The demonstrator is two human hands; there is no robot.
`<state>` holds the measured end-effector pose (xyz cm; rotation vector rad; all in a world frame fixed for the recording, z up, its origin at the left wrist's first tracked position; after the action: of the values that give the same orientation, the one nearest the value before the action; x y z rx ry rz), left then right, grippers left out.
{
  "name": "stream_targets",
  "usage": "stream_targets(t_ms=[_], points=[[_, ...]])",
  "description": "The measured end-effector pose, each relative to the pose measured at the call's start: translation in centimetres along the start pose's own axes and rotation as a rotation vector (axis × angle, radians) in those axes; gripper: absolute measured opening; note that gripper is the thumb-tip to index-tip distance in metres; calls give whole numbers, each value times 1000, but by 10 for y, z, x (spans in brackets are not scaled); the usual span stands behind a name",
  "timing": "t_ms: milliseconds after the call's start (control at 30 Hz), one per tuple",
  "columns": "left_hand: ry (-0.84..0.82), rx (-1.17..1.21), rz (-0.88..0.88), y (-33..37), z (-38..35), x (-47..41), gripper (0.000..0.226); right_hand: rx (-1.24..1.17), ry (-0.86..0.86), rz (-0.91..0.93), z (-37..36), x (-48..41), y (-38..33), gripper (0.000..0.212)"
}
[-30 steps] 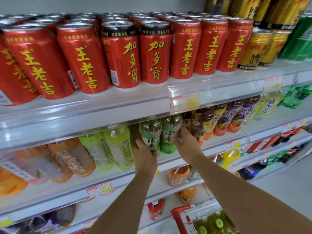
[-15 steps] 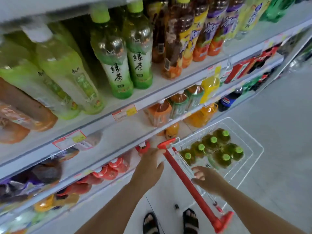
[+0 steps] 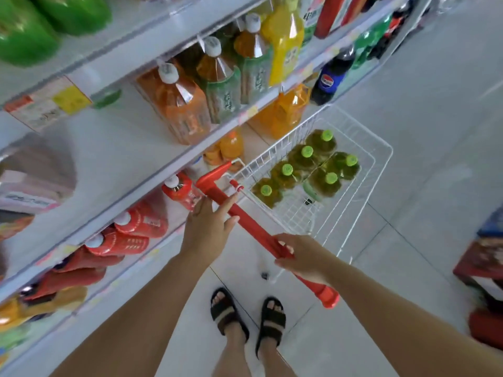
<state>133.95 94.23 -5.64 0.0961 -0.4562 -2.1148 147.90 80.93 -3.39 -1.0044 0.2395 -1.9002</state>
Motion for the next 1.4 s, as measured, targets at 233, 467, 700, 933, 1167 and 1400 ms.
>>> stream_targets(t_ms=[233,467,700,933,1167,1400], points=[[-352,116,-117,81,-9,39,50,173,-68,-162,47,43,83,41],[-397,144,-184,129,-10,6,23,286,175,-419,95,70,134,43],[-263,80,-265,125,-41,-47,35,43,377,-466,68,-25,118,47],[-121,142,-369,131,-67,-78,34,-148,350,-535,44,-86,154,25],[-5,-101,-742,169,-95,-98,53,-211,200,-448,6,-35,168,38],[-393,-552,-825,145,-121,-99,43,43,-34,-425,-37,46,213,58]])
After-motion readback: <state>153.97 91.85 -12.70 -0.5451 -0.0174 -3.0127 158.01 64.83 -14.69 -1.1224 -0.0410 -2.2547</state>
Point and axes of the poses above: each hand's wrist, its own x-axis away from the middle knuckle, its own z-axis out of the back of the hand, y = z × x, the point moved 5 cm from there along -x, towards the middle knuckle, and after that the axes turned 13 degrees about y, right-handed, at the moved point
